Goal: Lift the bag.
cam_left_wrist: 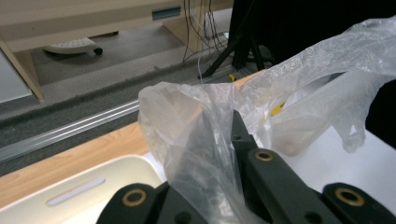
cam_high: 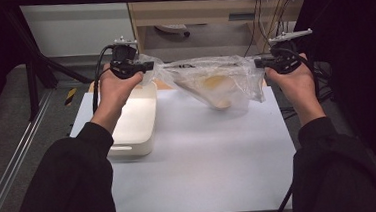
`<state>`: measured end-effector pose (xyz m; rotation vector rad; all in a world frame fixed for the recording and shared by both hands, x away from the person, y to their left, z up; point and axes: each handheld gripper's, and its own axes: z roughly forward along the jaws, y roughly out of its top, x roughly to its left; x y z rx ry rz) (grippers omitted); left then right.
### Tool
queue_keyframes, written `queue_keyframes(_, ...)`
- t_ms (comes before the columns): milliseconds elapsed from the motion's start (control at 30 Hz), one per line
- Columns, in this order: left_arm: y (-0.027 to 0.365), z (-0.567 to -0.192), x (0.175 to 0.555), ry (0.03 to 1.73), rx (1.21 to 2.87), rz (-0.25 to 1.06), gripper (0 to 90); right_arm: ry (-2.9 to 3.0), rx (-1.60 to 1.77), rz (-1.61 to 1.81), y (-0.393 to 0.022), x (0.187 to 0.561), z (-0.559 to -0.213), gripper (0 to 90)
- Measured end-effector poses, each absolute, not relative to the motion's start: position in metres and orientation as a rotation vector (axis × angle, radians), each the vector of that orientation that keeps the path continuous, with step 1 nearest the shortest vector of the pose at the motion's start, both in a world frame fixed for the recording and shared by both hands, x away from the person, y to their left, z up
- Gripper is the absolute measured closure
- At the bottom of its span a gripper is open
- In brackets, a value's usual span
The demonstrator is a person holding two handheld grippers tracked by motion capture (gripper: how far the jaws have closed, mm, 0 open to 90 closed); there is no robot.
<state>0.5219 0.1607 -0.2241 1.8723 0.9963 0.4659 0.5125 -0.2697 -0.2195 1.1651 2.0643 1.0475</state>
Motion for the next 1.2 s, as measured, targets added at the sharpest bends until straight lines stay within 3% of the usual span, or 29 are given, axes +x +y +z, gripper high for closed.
queue_keyframes(667, 0.168, -0.276, 0.453, 0.908, 1.92, 0.315, 90.0, 2.113, 1.179, 1.125, -0.282, 0.478, -0.264, 90.0)
queue_keyframes(1200, 0.176, -0.351, 0.391, 0.91, 1.91, 0.169, 90.0, 2.16, 1.207, 1.143, -0.282, 0.43, -0.329, 90.0)
